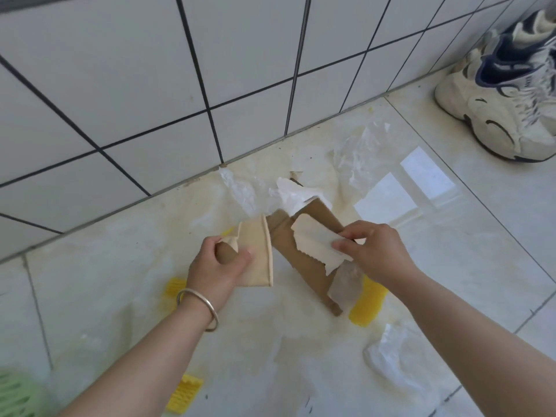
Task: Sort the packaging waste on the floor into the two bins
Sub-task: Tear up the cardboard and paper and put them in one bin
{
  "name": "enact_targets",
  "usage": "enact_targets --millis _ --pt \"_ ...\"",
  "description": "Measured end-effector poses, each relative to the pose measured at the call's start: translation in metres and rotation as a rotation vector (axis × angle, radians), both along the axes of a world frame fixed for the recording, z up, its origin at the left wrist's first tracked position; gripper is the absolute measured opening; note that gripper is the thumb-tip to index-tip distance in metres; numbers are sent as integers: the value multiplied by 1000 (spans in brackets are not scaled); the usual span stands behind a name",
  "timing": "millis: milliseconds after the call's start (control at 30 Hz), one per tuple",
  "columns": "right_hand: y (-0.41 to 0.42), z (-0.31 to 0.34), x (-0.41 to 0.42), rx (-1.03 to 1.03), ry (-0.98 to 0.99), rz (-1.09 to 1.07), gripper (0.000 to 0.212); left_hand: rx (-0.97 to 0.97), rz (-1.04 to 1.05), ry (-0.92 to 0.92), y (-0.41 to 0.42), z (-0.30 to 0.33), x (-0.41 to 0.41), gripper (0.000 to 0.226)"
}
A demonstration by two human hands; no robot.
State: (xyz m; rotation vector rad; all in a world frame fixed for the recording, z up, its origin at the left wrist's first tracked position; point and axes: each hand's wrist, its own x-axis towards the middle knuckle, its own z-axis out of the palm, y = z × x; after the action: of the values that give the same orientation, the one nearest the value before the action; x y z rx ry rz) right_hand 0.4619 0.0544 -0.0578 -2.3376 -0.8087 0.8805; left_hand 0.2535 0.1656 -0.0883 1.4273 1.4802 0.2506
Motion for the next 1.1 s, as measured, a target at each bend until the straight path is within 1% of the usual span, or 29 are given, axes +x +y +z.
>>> enact_targets --millis 67,133,233,300,333,433,467,500,533,567,600,667,700,767,900,967,1033,1100 --pt "-6 10 -2 89 182 -155 8 -43 90 -53 -9 2 -4 60" --pt "-11 16 -5 195 352 -268 7 -21 124 -68 -17 3 -7 51" --pt "-18 15 -15 331 509 -402 5 9 206 -110 -25 8 -14 53" --pt "-21 10 -22 389 661 -457 4 -39 288 -190 -29 13 -21 57" --pt "-23 8 -27 423 758 -473 12 -57 307 -212 -32 14 -26 60" --pt "-33 -1 -38 503 974 -474 55 -35 271 -210 -42 18 -43 70" --pt "-35 -1 -43 511 1015 -475 60 -16 249 -198 -46 18 -49 72" --pt "-38 -2 -47 514 1044 -478 54 1 223 -196 -51 19 -54 73" --pt "-40 -3 -52 511 1066 -491 41 13 200 -207 -55 19 -59 71" --pt "-42 -2 -58 502 1082 -506 31 19 182 -229 -59 19 -63 66" --pt "-42 -2 -64 491 1097 -505 27 21 169 -250 -62 19 -66 58" --pt "-42 -3 -74 486 1115 -486 29 33 147 -266 -68 19 -71 39" --pt "-42 -2 -78 502 1120 -488 30 49 135 -261 -72 19 -72 34" --pt "-38 2 -83 542 1128 -509 29 67 138 -237 -76 20 -76 33" --pt "-29 4 -95 482 1057 -500 37 0 254 -226 -77 16 -84 24" --pt "-27 5 -100 464 1056 -520 36 -35 299 -226 -78 16 -87 17" --pt "-27 3 -106 415 1045 -499 31 -70 312 -222 -78 18 -88 9" --pt "-29 0 -116 334 988 -436 11 -111 344 -267 -79 20 -86 7"
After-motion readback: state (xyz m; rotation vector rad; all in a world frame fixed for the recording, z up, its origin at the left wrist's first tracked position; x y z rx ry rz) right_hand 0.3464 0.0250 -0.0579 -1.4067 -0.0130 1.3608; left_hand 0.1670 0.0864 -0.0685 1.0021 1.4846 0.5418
